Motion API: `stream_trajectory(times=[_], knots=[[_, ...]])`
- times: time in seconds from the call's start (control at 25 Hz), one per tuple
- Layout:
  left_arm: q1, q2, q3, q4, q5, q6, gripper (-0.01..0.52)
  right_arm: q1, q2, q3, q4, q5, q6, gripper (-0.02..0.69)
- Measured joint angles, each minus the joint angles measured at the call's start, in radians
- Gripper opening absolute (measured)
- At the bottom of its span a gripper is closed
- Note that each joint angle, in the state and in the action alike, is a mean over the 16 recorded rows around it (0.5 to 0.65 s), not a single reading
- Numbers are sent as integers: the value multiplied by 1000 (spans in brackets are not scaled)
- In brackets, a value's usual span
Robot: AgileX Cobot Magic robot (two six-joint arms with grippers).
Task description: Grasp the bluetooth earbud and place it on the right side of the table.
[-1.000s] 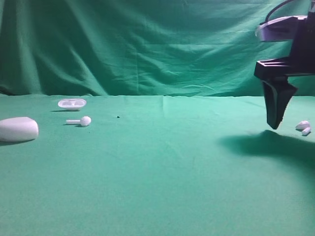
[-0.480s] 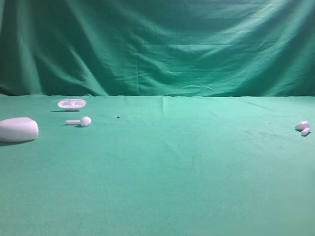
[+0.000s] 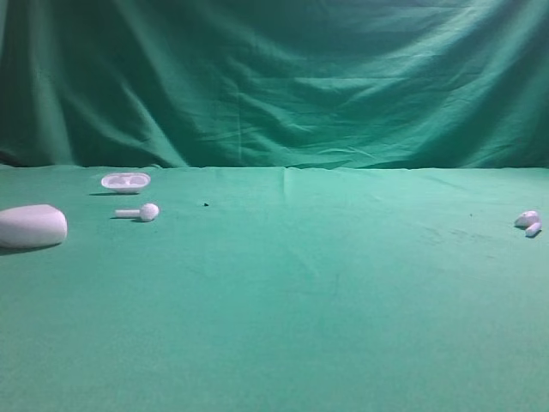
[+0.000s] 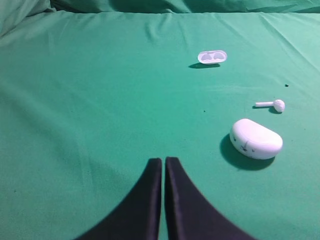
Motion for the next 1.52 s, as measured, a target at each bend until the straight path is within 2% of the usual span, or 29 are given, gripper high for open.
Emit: stream_trajectory(times=[0.28,0.6,1.2,1.52], knots=[[0,0,0,0,0,0,0,0,-289,94,45,-6,-23,0],[0,0,0,0,0,0,0,-28,-438,146,18,-29,-59,0],[0,0,0,0,0,0,0,-208,-606,572,-69,-334,-98,0],[0,0,0,0,0,0,0,-219,-678,700,-74,-395,-101,0]])
